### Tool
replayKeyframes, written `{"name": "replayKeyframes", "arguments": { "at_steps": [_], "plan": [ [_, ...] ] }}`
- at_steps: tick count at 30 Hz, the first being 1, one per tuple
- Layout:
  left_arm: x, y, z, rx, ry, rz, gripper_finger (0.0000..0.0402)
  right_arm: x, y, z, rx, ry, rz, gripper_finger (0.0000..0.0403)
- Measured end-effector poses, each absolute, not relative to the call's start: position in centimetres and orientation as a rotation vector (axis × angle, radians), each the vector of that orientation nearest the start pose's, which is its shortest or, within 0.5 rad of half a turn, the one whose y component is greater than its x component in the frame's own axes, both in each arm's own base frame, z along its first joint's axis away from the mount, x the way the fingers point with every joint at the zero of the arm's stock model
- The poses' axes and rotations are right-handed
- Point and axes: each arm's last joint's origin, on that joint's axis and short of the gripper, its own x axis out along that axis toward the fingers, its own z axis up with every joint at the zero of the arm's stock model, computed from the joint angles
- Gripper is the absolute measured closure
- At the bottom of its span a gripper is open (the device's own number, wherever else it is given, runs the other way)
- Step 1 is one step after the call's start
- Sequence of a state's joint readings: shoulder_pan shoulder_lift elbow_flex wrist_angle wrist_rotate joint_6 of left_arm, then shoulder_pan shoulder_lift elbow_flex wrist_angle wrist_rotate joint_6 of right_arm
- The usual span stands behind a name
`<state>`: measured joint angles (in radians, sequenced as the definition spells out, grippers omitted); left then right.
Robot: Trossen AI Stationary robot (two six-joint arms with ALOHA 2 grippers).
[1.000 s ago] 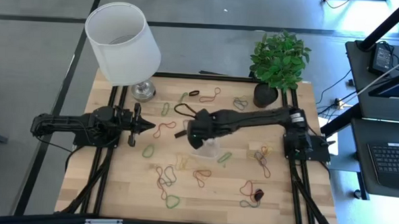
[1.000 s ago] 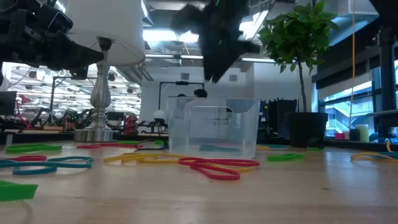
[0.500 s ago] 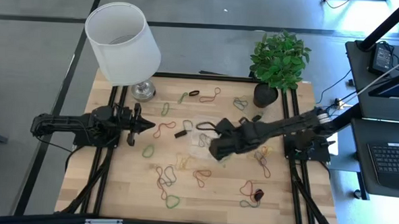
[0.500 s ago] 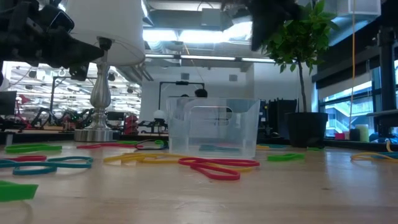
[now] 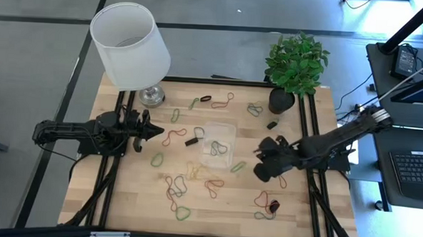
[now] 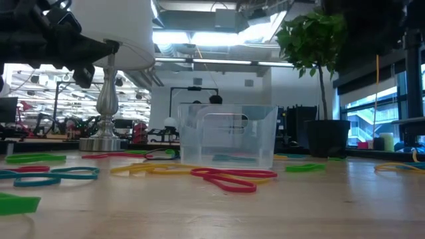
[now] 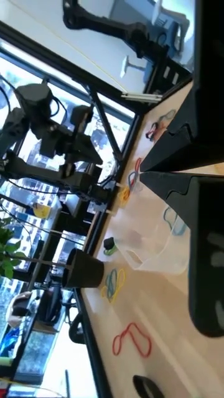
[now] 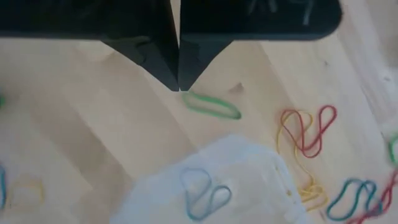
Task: Pick and place rubber bands into bin
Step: Put the green rubber band into the bin
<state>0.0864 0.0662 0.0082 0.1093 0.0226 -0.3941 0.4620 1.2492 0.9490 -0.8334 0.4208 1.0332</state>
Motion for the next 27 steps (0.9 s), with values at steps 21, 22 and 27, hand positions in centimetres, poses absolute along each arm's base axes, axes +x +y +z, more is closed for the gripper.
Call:
{"name": "replayKeyframes", "arguments": {
  "at_steps": [21,22,27],
  "plan": [
    [10.1,0.8,17.2,-0.431,-0.065,0.056,0.0395,20.0,8.6,23.8,0.488,0.903,-0.495,0.0398],
    [10.1,0.8,17.2,-0.431,-0.065,0.057,0.0395,20.0,8.6,23.8,0.489,0.892,-0.498,0.0398],
    [10.1,0.8,17.2,-0.431,-0.065,0.057,0.0395,20.4,8.6,24.1,0.483,0.814,-0.524,0.0398]
  ]
}}
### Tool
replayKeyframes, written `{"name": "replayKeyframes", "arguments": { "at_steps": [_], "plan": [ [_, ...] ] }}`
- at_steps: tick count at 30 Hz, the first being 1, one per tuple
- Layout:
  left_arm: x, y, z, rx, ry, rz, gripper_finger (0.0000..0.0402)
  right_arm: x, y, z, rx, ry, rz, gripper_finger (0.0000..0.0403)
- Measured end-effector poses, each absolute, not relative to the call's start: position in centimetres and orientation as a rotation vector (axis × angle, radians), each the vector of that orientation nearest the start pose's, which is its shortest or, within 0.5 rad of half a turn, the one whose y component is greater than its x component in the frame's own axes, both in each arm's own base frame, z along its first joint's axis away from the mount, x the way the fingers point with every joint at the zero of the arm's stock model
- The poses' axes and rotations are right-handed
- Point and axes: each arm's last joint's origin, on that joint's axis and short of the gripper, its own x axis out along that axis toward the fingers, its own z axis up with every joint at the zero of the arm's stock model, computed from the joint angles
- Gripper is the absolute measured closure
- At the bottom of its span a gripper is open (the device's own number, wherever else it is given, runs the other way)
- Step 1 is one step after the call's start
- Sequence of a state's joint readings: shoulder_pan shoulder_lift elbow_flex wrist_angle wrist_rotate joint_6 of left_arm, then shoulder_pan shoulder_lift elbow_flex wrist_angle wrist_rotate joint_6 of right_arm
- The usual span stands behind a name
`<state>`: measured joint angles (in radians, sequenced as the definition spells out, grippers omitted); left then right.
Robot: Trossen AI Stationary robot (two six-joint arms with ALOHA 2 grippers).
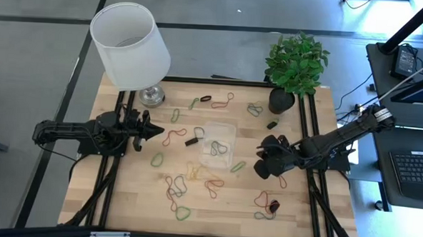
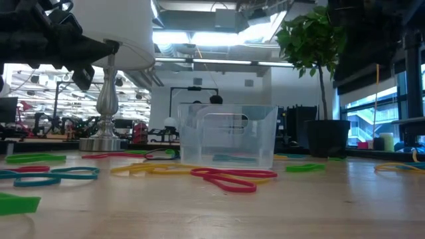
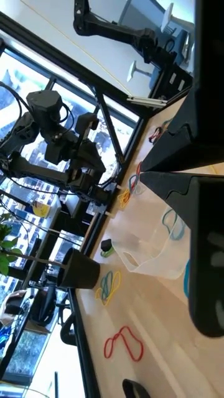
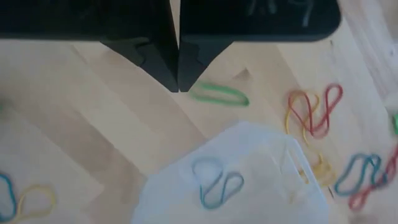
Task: Pick and place rubber bands into bin
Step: Put the green rubber band into the bin
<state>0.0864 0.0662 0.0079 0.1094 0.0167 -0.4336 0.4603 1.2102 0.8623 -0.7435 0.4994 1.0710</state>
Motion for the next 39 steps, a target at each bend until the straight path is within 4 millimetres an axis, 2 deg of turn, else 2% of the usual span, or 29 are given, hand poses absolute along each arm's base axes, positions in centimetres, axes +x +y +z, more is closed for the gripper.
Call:
{"name": "replayKeyframes", "arguments": {
  "at_steps": [14,23,27,31,35,39],
  "plan": [
    [10.1,0.8,17.2,-0.43,-0.067,0.064,0.0395,20.6,8.6,24.3,0.48,0.761,-0.539,0.0398],
    [10.0,1.3,17.2,-0.379,-0.093,0.209,0.0395,20.8,8.5,24.3,0.488,0.746,-0.542,0.0398],
    [10.0,1.0,17.4,-0.307,-0.073,0.144,0.0397,20.8,8.5,24.3,0.473,0.75,-0.536,0.0398],
    [10.0,0.6,19.2,-0.25,-0.028,0.068,0.04,20.8,8.5,24.3,0.478,0.749,-0.539,0.0398],
    [10.5,0.1,21.4,-0.227,0.174,0.082,0.04,20.5,8.4,24.2,0.438,0.784,-0.535,0.0398],
    [12.1,-0.8,23.6,-0.175,0.415,0.075,0.04,19.9,8.4,23.4,0.349,0.868,-0.472,0.04]
  ]
}}
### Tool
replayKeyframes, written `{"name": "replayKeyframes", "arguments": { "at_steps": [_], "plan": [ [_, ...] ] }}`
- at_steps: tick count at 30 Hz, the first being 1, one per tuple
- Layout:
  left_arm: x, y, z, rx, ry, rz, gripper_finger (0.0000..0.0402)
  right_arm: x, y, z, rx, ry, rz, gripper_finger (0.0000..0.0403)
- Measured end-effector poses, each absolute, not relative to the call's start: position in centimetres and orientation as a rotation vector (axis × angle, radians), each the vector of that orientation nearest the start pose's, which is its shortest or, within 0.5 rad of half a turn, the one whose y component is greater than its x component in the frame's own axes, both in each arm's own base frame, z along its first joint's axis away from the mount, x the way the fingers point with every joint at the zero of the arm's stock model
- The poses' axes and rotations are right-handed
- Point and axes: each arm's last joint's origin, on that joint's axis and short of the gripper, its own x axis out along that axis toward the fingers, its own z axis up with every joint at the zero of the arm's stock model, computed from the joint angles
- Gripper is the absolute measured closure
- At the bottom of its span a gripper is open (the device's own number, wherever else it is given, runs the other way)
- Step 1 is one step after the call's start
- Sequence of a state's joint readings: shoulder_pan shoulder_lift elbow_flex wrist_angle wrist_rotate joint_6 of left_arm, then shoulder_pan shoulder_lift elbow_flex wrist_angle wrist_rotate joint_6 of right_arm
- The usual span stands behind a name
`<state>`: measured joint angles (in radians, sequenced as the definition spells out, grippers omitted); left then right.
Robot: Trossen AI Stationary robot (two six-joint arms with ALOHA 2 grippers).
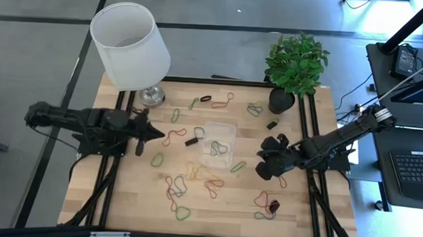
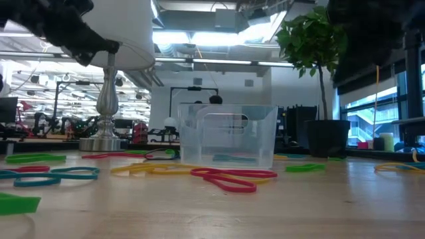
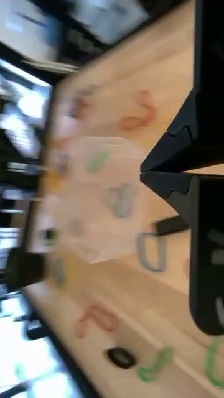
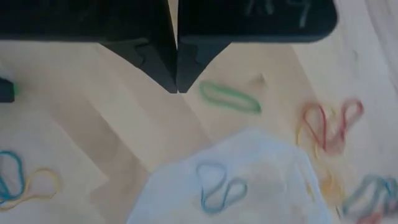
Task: Pick and place rubber bands into bin
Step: Put the green rubber band into the bin
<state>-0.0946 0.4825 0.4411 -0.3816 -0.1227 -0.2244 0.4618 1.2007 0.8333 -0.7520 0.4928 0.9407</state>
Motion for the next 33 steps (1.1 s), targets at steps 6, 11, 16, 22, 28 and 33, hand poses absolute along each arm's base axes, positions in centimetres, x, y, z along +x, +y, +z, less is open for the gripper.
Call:
{"name": "replayKeyframes", "arguments": {
  "at_steps": [6,11,16,22,28,33],
  "plan": [
    [15.2,-2.5,26.9,-0.164,0.68,0.129,0.04,17.7,7.6,22.0,0.354,0.885,-0.333,0.0401],
    [17.2,-3.6,28.5,-0.18,0.815,0.182,0.0399,15.1,6.3,21.8,0.35,0.758,-0.223,0.0401],
    [17.9,-3.9,28.6,-0.183,1.009,0.251,0.0398,13.1,4.8,21.8,0.363,0.627,-0.174,0.0402],
    [18.0,-4.1,27.1,-0.321,1.188,0.362,0.0381,11.8,4.1,22.1,0.356,0.557,-0.146,0.0401],
    [19.1,-4.4,25.4,-0.434,1.26,0.559,0.0327,11.7,4.1,22.2,0.324,0.56,-0.107,0.0398],
    [20.7,-5.2,23.2,-0.551,1.324,0.705,0.0307,11.7,4.2,22.2,0.331,0.569,-0.088,0.0397]
  ]
}}
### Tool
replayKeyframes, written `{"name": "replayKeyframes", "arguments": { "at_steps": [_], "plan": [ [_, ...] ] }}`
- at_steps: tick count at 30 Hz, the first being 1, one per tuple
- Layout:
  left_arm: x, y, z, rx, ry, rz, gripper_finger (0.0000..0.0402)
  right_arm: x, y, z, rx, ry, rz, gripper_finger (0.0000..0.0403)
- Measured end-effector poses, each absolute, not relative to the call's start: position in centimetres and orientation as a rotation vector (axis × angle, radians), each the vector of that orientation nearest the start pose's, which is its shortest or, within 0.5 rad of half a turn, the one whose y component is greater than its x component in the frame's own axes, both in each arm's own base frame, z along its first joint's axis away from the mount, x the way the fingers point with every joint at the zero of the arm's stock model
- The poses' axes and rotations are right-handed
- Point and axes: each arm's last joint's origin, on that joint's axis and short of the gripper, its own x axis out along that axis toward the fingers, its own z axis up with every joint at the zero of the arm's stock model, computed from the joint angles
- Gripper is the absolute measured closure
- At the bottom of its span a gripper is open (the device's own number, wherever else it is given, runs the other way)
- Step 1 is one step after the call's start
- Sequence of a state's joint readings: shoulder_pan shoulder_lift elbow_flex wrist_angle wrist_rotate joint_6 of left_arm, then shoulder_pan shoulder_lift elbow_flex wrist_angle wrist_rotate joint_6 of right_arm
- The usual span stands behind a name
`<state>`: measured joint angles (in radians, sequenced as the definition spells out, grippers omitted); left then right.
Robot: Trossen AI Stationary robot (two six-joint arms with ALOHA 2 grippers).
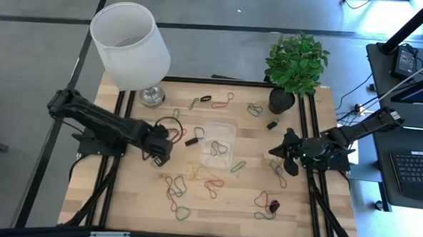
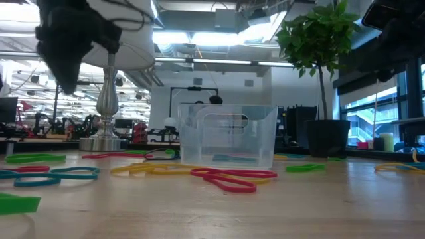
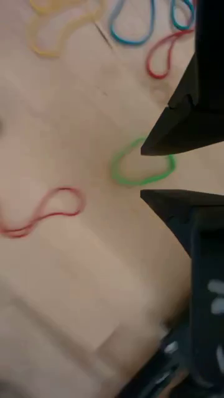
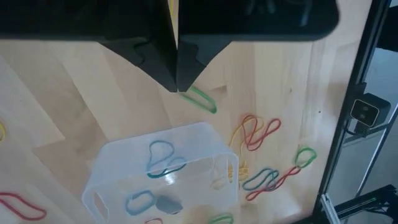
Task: Pick and place rubber bands into bin
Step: Put the green rubber band into the bin
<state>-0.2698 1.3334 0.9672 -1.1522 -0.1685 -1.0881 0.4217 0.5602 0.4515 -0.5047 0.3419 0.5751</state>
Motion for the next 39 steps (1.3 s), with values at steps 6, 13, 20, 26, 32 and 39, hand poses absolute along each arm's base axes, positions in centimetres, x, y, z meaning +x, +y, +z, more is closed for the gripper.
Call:
{"name": "replayKeyframes", "arguments": {
  "at_steps": [6,13,20,26,32,39],
  "plan": [
    [22.0,-6.4,20.4,-0.575,1.399,0.85,0.032,11.7,4.3,22.2,0.344,0.583,-0.059,0.0396],
    [22.7,-7.2,18.1,-0.595,1.469,0.954,0.0345,11.7,4.3,22.2,0.343,0.59,-0.043,0.0396],
    [23.5,-7.4,15.8,-0.554,1.556,0.998,0.0358,11.7,4.3,22.2,0.345,0.59,-0.044,0.0396],
    [24.1,-7.2,14.5,-0.552,1.608,0.979,0.0339,11.7,4.3,22.2,0.361,0.59,-0.049,0.0396],
    [24.3,-7.1,13.9,-0.524,1.604,1.001,0.0295,11.7,4.3,22.2,0.366,0.59,-0.05,0.0396],
    [24.5,-7.1,12.9,-0.498,1.631,1.026,0.0282,11.7,4.3,22.2,0.382,0.59,-0.055,0.0396]
  ]
}}
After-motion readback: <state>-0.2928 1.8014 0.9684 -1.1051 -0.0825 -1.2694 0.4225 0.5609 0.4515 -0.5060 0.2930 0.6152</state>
